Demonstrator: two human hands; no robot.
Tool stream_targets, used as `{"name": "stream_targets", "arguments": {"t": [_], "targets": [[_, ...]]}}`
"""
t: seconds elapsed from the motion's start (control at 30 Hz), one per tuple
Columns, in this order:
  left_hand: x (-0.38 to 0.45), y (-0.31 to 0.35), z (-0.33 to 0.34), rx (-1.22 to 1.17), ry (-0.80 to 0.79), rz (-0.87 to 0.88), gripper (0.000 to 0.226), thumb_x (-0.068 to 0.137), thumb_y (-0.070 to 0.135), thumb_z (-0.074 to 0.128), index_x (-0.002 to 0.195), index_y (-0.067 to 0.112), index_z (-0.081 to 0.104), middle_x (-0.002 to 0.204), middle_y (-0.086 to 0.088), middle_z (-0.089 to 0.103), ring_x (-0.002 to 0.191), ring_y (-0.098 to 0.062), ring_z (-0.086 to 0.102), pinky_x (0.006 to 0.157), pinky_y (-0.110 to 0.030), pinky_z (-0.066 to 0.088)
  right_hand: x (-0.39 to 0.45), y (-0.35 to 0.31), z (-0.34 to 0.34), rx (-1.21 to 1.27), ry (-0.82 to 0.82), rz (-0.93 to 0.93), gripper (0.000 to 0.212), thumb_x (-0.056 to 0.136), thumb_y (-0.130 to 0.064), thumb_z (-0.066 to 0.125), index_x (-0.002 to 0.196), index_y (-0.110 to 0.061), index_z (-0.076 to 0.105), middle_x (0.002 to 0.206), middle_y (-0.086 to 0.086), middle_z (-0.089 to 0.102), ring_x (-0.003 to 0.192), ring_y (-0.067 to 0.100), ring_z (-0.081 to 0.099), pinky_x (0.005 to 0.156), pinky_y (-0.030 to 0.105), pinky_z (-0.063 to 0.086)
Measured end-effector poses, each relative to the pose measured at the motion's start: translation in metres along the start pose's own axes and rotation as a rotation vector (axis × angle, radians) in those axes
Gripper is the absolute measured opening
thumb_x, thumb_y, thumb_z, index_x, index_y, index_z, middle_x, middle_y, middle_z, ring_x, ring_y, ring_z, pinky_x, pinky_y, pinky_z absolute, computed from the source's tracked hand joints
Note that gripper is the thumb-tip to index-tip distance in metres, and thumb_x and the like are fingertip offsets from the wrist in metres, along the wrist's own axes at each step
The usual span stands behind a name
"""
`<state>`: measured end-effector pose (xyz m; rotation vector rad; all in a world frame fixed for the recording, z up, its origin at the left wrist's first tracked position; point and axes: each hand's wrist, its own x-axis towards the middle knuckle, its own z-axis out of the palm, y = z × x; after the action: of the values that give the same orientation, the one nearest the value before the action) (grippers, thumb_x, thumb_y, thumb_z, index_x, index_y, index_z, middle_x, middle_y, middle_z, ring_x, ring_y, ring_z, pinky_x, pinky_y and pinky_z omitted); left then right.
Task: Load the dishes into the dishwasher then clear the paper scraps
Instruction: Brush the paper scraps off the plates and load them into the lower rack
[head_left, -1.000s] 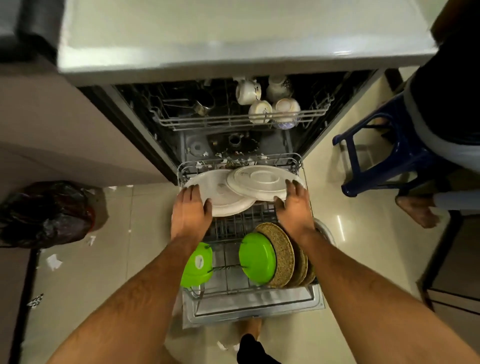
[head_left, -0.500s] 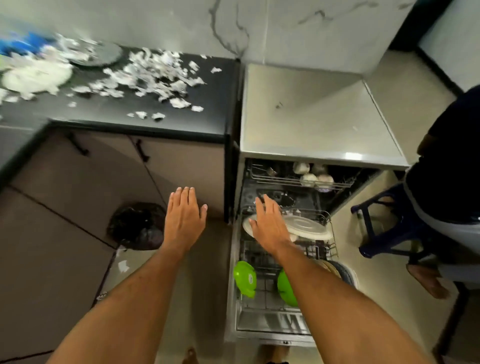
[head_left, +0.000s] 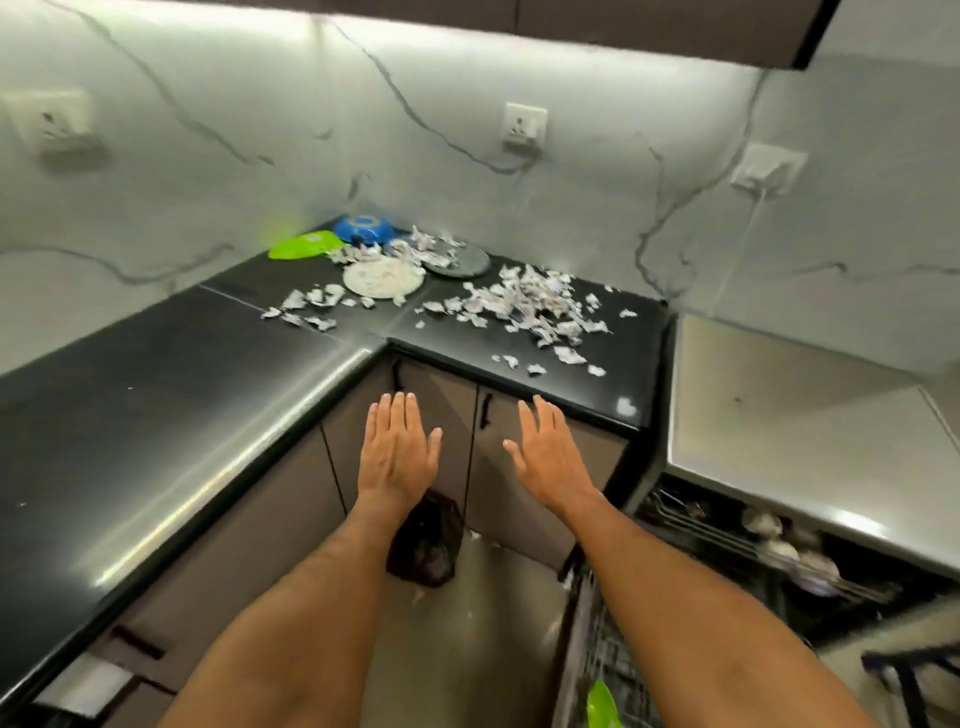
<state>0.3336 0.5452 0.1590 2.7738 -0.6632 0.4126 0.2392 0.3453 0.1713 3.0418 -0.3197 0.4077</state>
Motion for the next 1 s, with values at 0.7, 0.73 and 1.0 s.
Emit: {"name": "stream_targets", "arguments": {"t": [0.7, 0.73, 1.0], "targets": [[0.278, -0.104, 0.036, 0.061, 0.089, -0.144, 0.068, 0.099, 0.042, 0.05, 0.148, -0.002, 0.038, 0.15, -0.023, 0.043, 0.143, -0.036, 0.037, 0.123, -0.047, 0.024, 0.349, -0.028, 0.054, 0.21, 0.024, -0.154, 0.07, 0.1, -0.037, 0.058, 0.153, 0.002, 0.034, 0.151, 0.029, 0.036, 0.143, 0.039, 0.033, 0.122, 0.046, 0.03], [0.288, -0.107, 0.04, 0.06, 0.089, -0.148, 0.068, 0.099, 0.043, 0.05, 0.148, -0.002, 0.038, 0.15, -0.023, 0.043, 0.143, -0.036, 0.037, 0.122, -0.047, 0.025, 0.363, -0.027, 0.056, 0.22, 0.026, -0.145, 0.071, 0.1, -0.037, 0.058, 0.153, 0.002, 0.033, 0.152, 0.029, 0.035, 0.144, 0.039, 0.033, 0.122, 0.045, 0.03], [0.369, -0.149, 0.075, 0.076, 0.07, -0.153, 0.068, 0.1, 0.044, 0.047, 0.149, -0.002, 0.037, 0.152, -0.023, 0.042, 0.145, -0.035, 0.035, 0.124, -0.045, 0.019, 0.448, -0.037, 0.096, 0.232, -0.028, -0.111, 0.072, 0.102, -0.04, 0.053, 0.155, 0.001, 0.028, 0.155, 0.028, 0.033, 0.144, 0.038, 0.032, 0.122, 0.044, 0.029]]}}
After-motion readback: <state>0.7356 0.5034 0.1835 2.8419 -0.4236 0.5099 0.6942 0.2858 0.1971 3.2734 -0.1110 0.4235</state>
